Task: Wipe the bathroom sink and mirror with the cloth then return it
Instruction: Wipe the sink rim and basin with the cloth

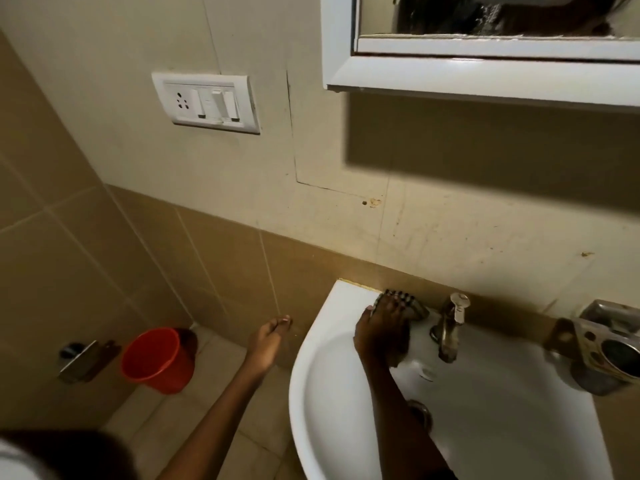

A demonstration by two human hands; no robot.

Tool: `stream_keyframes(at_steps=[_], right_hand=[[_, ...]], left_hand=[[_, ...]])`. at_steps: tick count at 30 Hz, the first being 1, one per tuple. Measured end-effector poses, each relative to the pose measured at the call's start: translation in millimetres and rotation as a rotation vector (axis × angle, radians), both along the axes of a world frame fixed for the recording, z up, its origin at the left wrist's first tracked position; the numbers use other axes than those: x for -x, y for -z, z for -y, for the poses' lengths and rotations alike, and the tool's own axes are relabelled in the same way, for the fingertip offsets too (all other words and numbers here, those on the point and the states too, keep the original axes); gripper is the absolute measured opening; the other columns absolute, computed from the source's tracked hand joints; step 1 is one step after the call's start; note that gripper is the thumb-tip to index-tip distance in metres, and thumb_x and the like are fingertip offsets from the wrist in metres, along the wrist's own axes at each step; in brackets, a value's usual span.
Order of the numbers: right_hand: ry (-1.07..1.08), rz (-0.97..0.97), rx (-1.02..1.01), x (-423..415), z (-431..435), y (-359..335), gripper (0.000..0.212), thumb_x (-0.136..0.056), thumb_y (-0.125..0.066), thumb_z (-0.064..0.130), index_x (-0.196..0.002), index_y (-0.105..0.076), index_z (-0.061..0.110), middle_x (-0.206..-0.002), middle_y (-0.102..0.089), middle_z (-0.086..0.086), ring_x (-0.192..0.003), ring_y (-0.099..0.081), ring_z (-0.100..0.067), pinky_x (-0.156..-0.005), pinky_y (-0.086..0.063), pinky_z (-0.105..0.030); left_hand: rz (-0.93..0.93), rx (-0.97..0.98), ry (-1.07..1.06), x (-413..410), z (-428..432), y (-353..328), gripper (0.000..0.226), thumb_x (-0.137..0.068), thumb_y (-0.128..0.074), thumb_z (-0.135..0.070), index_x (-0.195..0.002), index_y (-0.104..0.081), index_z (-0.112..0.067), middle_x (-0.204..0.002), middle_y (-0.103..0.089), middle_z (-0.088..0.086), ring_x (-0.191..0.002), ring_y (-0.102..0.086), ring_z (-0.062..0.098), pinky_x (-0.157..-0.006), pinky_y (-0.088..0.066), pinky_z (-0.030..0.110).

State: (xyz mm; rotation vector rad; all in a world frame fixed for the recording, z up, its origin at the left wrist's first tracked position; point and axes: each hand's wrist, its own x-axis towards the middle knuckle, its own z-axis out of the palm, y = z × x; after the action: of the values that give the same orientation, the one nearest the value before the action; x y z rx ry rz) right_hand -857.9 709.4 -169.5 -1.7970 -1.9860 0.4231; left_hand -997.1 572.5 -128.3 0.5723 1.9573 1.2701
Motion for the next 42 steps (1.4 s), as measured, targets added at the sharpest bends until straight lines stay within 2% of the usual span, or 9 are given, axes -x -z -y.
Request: stream_keyframes(at_steps=[7,11,14,19,22,26,34,37,42], right_hand=[[-0.469,0.132,0.065,44,30,20,0.055,-0.098,-0.025,0.037,-0.15,-0.012,0.025,-0.16,-0.007,0.002,-0.147,-0.002,-0.018,-0.117,0.004,-0.045],[-0.601,0.174,0.07,46,84,25,0.059,-0.084,-0.022,0.039,-0.131,-0.054,0.023,-0.145,-0.046,-0.002,-0.136,-0.038,-0.027,-0.115,-0.012,-0.048],[-0.649,0.145,0.109,44,118,39,0.053,-0.084,-0.03,0.039,-0.119,-0.064,0.018,-0.127,-0.063,-0.005,-0.123,-0.055,-0.028,-0.11,-0.005,-0.036],[-0.793,-0.003,0.146,5,161,27,0.082,-0.09,0.01,0.056,-0.14,-0.042,0.016,-0.15,-0.037,-0.006,-0.144,-0.02,-0.024,-0.117,-0.004,-0.031],[-0.891,-0.061,0.215,-28,183,11,0.06,-0.098,-0.013,0.048,-0.142,-0.038,0.016,-0.157,-0.02,-0.007,-0.143,0.0,-0.015,-0.119,-0.002,-0.032],[-0.869,-0.009,0.292,-70,206,6,0.058,-0.092,-0.047,0.02,-0.144,-0.027,0.037,-0.159,-0.011,0.007,-0.143,-0.023,-0.024,-0.109,-0.034,-0.041],[-0.766,0.184,0.079,-142,234,13,0.064,-0.09,-0.047,0.027,-0.147,-0.017,0.031,-0.149,-0.04,-0.002,-0.113,-0.062,-0.024,-0.075,-0.056,-0.04],[-0.775,0.26,-0.043,-183,232,15,0.049,-0.09,-0.039,0.041,-0.132,-0.046,0.017,-0.112,-0.071,-0.004,-0.067,-0.072,-0.021,-0.055,-0.057,-0.031],[-0.812,0.342,-0.117,-268,214,7,0.046,-0.095,-0.033,0.052,-0.1,-0.067,0.021,-0.092,-0.075,0.004,-0.073,-0.069,-0.013,-0.071,-0.051,-0.028]], left_hand=[[0.036,0.07,0.013,-4,3,-8,0.055,-0.094,-0.034,-0.05,-0.12,-0.062,-0.009,-0.111,-0.06,0.002,-0.112,-0.056,0.024,-0.095,-0.04,0.035],[0.027,0.095,0.003,0,2,-12,0.066,-0.084,-0.037,-0.064,-0.111,-0.066,-0.012,-0.121,-0.064,0.009,-0.113,-0.057,0.031,-0.103,-0.043,0.045],[-0.012,0.107,0.033,-4,-1,-10,0.046,-0.087,-0.041,-0.058,-0.085,-0.067,-0.019,-0.111,-0.067,0.012,-0.108,-0.06,0.032,-0.101,-0.044,0.046],[-0.07,0.078,0.103,-20,-1,-15,0.053,-0.092,-0.039,-0.051,-0.111,-0.066,-0.009,-0.117,-0.066,0.015,-0.109,-0.059,0.032,-0.101,-0.044,0.046],[-0.099,0.107,0.129,-30,7,-17,0.054,-0.094,-0.036,-0.05,-0.109,-0.065,-0.007,-0.105,-0.063,0.011,-0.103,-0.056,0.026,-0.096,-0.042,0.039],[-0.193,0.175,0.137,-34,11,-3,0.033,-0.09,-0.051,-0.038,-0.074,-0.058,-0.01,-0.105,-0.064,0.03,-0.103,-0.06,0.041,-0.088,-0.047,0.045],[-0.364,0.306,0.24,-59,10,11,0.036,-0.081,-0.061,-0.014,-0.113,-0.056,0.004,-0.118,-0.061,0.025,-0.11,-0.059,0.039,-0.091,-0.047,0.044],[-0.492,0.354,0.28,-59,10,14,0.038,-0.081,-0.06,-0.005,-0.117,-0.057,0.007,-0.121,-0.06,0.028,-0.113,-0.058,0.041,-0.094,-0.047,0.044],[-0.592,0.346,0.296,-52,13,23,0.051,-0.074,-0.068,0.0,-0.123,-0.053,0.004,-0.123,-0.059,0.028,-0.114,-0.057,0.042,-0.095,-0.046,0.045]])
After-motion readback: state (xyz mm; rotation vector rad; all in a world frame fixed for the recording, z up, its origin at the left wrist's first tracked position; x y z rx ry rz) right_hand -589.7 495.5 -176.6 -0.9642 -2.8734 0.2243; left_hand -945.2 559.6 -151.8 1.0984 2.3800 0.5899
